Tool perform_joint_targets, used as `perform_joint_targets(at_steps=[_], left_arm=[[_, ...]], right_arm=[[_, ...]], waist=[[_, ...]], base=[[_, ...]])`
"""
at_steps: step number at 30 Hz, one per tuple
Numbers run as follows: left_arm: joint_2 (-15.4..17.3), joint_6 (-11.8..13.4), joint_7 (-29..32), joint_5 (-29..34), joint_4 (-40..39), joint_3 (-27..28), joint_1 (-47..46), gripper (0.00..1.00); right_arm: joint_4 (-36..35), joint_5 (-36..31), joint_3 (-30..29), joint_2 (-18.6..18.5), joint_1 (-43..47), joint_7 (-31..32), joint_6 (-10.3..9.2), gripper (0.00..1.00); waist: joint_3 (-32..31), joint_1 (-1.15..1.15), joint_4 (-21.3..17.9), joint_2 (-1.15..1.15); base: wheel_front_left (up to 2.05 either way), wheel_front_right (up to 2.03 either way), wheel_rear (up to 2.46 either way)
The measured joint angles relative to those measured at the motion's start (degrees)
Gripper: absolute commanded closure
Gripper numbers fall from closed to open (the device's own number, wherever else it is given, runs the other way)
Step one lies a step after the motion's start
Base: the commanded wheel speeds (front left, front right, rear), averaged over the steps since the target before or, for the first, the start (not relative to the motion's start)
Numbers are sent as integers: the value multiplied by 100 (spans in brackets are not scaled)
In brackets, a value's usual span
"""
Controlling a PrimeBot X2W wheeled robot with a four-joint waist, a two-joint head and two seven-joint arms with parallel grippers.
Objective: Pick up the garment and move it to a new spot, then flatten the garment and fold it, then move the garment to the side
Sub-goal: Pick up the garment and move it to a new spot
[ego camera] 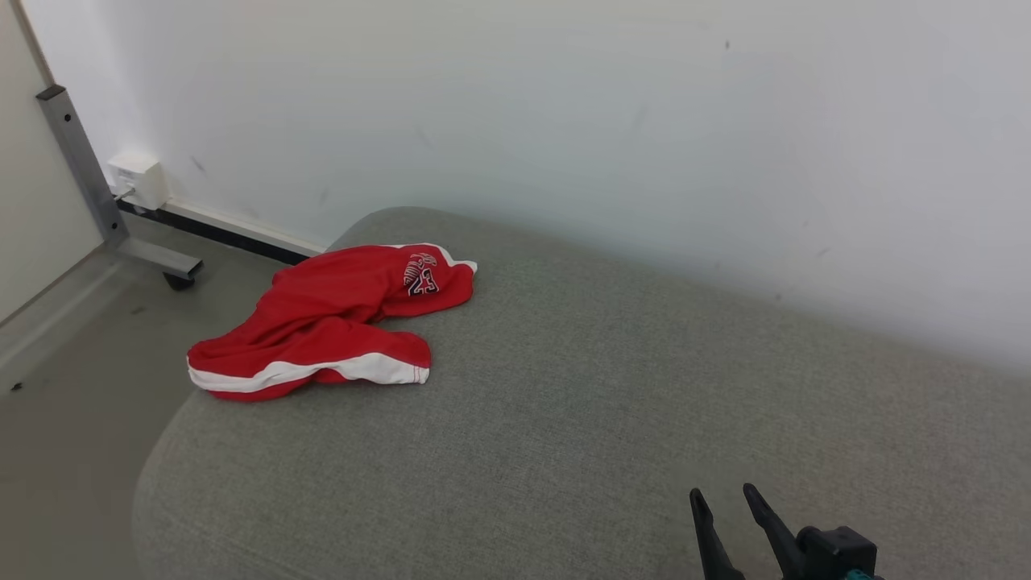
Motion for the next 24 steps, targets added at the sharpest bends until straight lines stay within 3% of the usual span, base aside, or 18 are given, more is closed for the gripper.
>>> perform_joint_targets(at_steps=[16, 24], left_arm=[[-245, 0, 0, 1, -101, 360, 126, 0], [-43, 0, 0, -8, 24, 160, -10, 0]], right_arm=[[127, 68, 332, 0, -382, -2, 0, 0], [76, 33, 218, 0, -258, -2, 0, 0]], waist=[[291, 0, 324, 0], [311, 0, 333, 0]], base=[[0, 0, 0], [0, 0, 0]])
